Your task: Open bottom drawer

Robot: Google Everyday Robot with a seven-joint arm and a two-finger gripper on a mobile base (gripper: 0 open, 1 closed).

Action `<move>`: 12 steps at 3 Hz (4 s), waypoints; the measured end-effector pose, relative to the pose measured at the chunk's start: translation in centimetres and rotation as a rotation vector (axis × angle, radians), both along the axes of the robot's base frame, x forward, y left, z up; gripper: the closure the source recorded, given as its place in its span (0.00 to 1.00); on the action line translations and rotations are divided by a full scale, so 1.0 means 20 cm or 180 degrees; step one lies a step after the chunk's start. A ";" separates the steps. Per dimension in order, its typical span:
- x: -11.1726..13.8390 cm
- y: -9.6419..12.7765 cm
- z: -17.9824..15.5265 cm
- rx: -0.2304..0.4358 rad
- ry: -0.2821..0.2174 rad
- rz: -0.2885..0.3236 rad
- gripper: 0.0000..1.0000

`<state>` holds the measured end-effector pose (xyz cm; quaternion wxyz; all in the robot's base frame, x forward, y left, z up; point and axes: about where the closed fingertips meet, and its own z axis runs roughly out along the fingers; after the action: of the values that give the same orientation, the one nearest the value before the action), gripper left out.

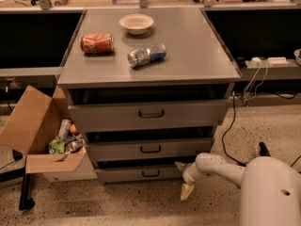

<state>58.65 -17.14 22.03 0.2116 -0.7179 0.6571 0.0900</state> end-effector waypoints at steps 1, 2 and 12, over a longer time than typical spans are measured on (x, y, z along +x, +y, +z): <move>0.09 0.02 -0.04 -0.0031 -0.0080 -0.0021 0.00; 0.16 0.06 -0.13 -0.0076 -0.0004 0.0014 0.00; -0.15 0.14 0.06 -0.0377 -0.0180 0.0202 0.00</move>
Offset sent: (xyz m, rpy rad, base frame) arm 0.0624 0.0125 -0.0427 -0.0476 0.0227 0.0101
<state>55.75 -14.41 23.22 0.1843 -0.7519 0.6319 0.0373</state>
